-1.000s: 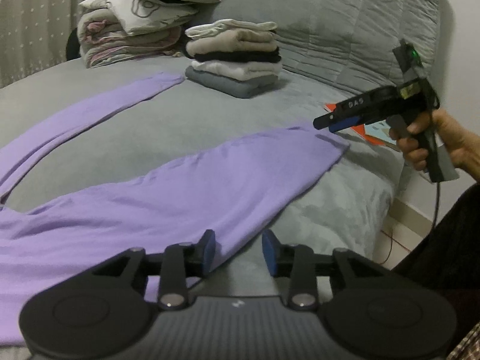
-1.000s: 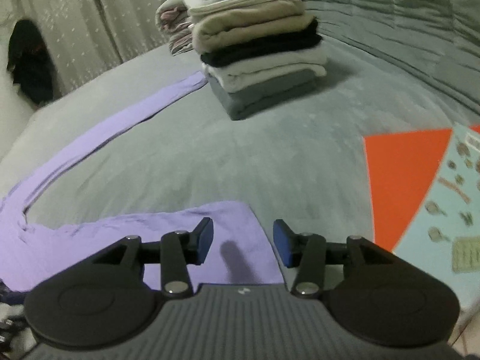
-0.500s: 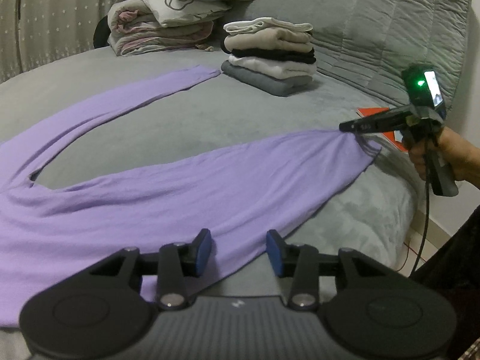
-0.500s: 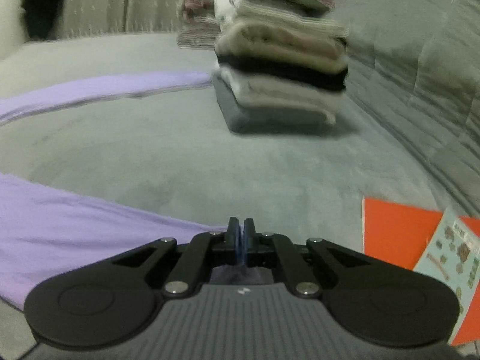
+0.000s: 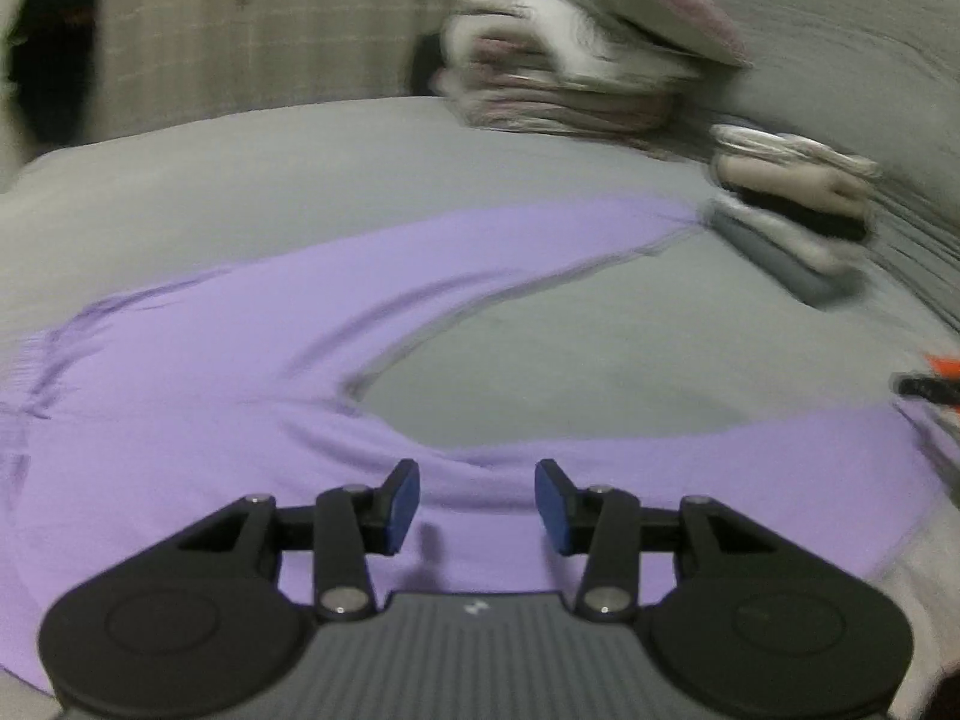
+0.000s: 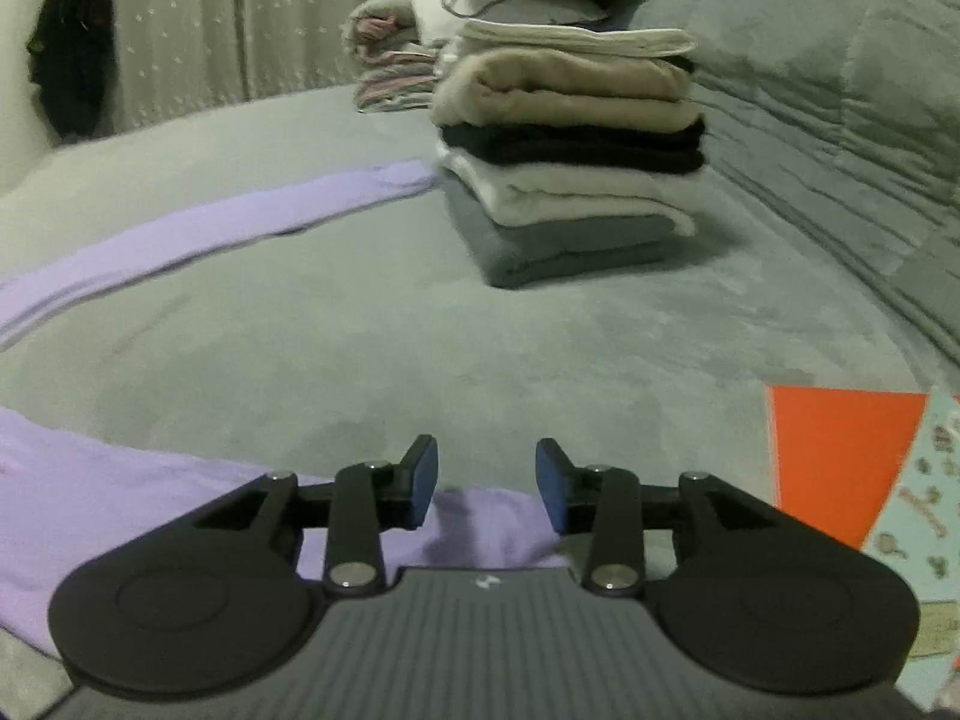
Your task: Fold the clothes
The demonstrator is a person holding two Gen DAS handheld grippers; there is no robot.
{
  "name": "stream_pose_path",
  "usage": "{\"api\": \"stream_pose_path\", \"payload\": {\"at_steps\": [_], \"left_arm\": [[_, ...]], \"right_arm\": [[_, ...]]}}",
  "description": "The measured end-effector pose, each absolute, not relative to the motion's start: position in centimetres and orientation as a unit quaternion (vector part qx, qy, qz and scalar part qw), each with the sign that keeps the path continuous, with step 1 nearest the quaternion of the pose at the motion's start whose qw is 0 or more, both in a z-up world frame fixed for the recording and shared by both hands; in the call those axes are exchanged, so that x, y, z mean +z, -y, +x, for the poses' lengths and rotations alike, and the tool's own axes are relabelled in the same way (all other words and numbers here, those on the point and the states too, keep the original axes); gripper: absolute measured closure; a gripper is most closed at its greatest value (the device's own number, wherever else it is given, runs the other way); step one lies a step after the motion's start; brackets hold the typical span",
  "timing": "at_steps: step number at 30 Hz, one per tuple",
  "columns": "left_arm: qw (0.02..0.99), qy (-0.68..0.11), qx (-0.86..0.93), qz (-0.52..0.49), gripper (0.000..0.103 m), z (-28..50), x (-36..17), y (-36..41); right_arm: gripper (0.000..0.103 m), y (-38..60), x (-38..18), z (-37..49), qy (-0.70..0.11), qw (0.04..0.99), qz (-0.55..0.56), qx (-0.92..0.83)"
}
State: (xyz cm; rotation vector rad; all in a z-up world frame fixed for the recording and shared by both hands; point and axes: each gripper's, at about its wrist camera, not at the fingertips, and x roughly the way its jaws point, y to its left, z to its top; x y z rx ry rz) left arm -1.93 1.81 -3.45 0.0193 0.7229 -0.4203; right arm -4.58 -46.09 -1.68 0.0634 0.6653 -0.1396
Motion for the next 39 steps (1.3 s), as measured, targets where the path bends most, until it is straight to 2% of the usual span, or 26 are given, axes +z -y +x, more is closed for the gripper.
{"api": "stream_pose_path", "payload": {"at_steps": [11, 14, 16, 18, 19, 20, 21, 23, 28, 32, 35, 36, 37, 38, 39], "left_arm": [[0.913, -0.391, -0.103, -0.062, 0.068, 4.9, -4.3, -4.2], [0.911, -0.399, -0.081, -0.065, 0.077, 6.2, -4.8, -4.0], [0.912, -0.4, -0.068, -0.056, 0.092, 6.6, -5.0, -3.4], [0.915, -0.394, -0.061, -0.055, 0.101, 6.6, -5.0, -3.2], [0.917, -0.391, -0.057, -0.056, 0.102, 6.6, -4.9, -3.1], [0.918, -0.388, -0.054, -0.057, 0.103, 6.6, -4.9, -3.1], [0.919, -0.385, -0.053, -0.06, 0.103, 6.5, -4.9, -3.2], [0.924, -0.373, -0.051, -0.072, 0.103, 6.2, -4.6, -3.8], [0.937, -0.33, -0.052, -0.101, 0.103, 5.8, -3.7, -4.6], [0.93, -0.349, -0.062, -0.103, 0.103, 6.0, -4.4, -4.7], [0.925, -0.36, -0.065, -0.104, 0.097, 6.0, -4.8, -5.0], [0.927, -0.356, -0.06, -0.106, 0.09, 5.7, -4.6, -5.4], [0.928, -0.352, -0.056, -0.108, 0.078, 5.3, -4.3, -5.9], [0.929, -0.348, -0.051, -0.11, 0.073, 5.0, -4.1, -6.3], [0.931, -0.345, -0.046, -0.113, 0.069, 4.7, -3.9, -6.7]], "right_arm": [[0.063, 40.2, -1.3, -2.5, -0.32, 0.941, 0.035, 0.105], [0.063, 37.8, -1.3, -1.9, -0.317, 0.935, 0.023, 0.156], [0.063, 36.4, -1.5, -1.6, -0.32, 0.929, 0.018, 0.184], [0.063, 35.3, -1.7, -1.0, -0.327, 0.923, 0.008, 0.202], [0.063, 34.9, -2.0, -0.8, -0.332, 0.921, 0.001, 0.205], [0.068, 34.4, -2.2, -0.6, -0.337, 0.918, -0.006, 0.208], [0.085, 34.1, -2.4, -0.7, -0.34, 0.916, -0.011, 0.213], [0.098, 33.6, -2.8, -0.8, -0.346, 0.911, -0.02, 0.223], [0.101, 34.5, -2.1, -1.6, -0.319, 0.925, -0.008, 0.207], [0.101, 34.5, -2.2, -1.7, -0.321, 0.927, -0.008, 0.194], [0.097, 33.6, -2.9, -1.6, -0.333, 0.923, -0.031, 0.188], [0.089, 33.4, -2.9, -1.7, -0.332, 0.924, -0.038, 0.186], [0.087, 33.3, -2.8, -1.8, -0.332, 0.924, -0.042, 0.183], [0.078, 33.3, -2.6, -1.9, -0.33, 0.926, -0.043, 0.178], [0.065, 33.4, -2.4, -2.1, -0.325, 0.928, -0.04, 0.178]]}}
